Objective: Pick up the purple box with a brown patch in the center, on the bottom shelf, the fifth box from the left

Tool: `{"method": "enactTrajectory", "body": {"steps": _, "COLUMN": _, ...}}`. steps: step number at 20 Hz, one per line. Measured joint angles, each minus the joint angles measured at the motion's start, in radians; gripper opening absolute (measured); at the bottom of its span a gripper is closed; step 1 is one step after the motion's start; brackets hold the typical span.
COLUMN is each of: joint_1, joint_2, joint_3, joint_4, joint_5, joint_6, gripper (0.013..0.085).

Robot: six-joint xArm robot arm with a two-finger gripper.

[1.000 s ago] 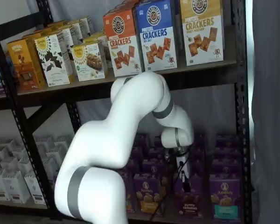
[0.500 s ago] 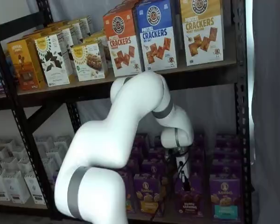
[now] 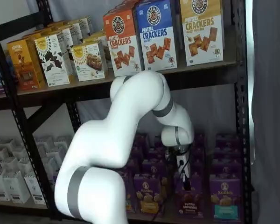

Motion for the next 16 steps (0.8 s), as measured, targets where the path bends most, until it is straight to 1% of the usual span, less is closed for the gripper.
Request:
{"method": "enactTrajectory", "body": {"steps": 4, "joint_1": -0.001, "joint_2": -0.015, "joint_3": 0.015, "joint_4": -0.004, "joint_5": 0.017, "joint_6": 0.002, "gripper": 0.0290}}
{"method": "enactTrajectory", "body": {"steps": 6, "joint_1": -0.003, "joint_2": -0.027, "joint_3": 0.034, "joint_4": 0.001, "joint_5": 0.013, "joint_6": -0.003, "gripper": 0.0290}}
{"method": "enactTrajectory", "body": {"steps": 9, "joint_1": -0.007, "joint_2": -0.054, "joint_3": 0.073, "joint_4": 0.055, "joint_5": -0.002, "joint_6": -0.053, "gripper": 0.0290}}
{"method": "enactTrajectory", "body": {"steps": 10, "joint_1": -0.008, "joint_2": -0.064, "joint_3": 0.087, "joint_4": 0.062, "joint_5": -0.007, "joint_6": -0.060, "gripper": 0.0290}}
{"method": "enactTrajectory", "body": {"steps": 11, "joint_1": -0.009, "joint_2": -0.073, "joint_3": 0.098, "joint_4": 0.059, "joint_5": -0.009, "joint_6": -0.059, "gripper": 0.0290}}
{"method": "enactTrajectory", "body": {"steps": 16, "joint_1": -0.014, "joint_2": -0.116, "joint_3": 0.161, "joint_4": 0.008, "joint_5": -0.024, "joint_6": -0.018, "gripper": 0.0290}}
